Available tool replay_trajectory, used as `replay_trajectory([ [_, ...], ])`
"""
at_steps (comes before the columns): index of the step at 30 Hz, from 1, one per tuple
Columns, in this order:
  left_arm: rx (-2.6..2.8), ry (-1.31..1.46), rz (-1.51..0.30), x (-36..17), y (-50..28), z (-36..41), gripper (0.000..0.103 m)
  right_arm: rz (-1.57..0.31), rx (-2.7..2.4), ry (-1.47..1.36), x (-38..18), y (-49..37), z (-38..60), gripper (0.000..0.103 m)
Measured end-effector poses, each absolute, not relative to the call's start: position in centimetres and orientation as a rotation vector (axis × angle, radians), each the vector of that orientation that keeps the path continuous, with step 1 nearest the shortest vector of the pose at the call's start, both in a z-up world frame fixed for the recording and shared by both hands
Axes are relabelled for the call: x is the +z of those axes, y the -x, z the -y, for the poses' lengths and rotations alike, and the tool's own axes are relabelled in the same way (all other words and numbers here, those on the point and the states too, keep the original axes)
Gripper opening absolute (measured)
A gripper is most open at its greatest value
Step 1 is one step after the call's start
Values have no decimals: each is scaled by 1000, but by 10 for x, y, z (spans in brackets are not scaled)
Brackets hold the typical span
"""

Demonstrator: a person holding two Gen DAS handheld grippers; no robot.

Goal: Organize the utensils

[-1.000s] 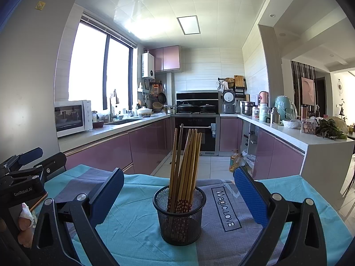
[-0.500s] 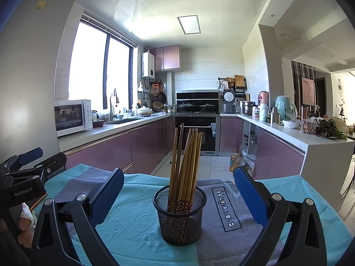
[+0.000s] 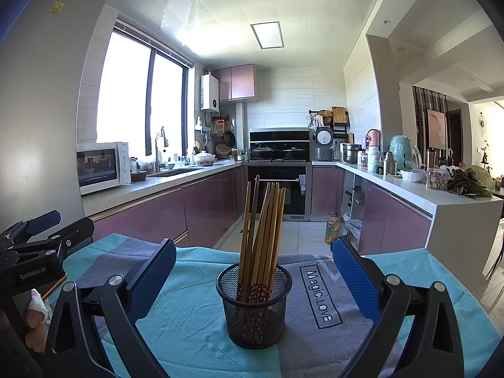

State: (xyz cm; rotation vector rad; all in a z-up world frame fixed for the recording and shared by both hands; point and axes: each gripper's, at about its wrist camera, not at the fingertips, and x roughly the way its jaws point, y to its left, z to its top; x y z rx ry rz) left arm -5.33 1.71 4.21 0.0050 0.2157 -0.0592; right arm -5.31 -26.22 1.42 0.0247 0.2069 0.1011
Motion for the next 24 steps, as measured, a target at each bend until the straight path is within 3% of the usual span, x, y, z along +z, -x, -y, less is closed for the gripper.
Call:
replay_trajectory([
  [24,-59,-5,-216,43,53,-17,98,-210,99,-27,14,54,262,96],
])
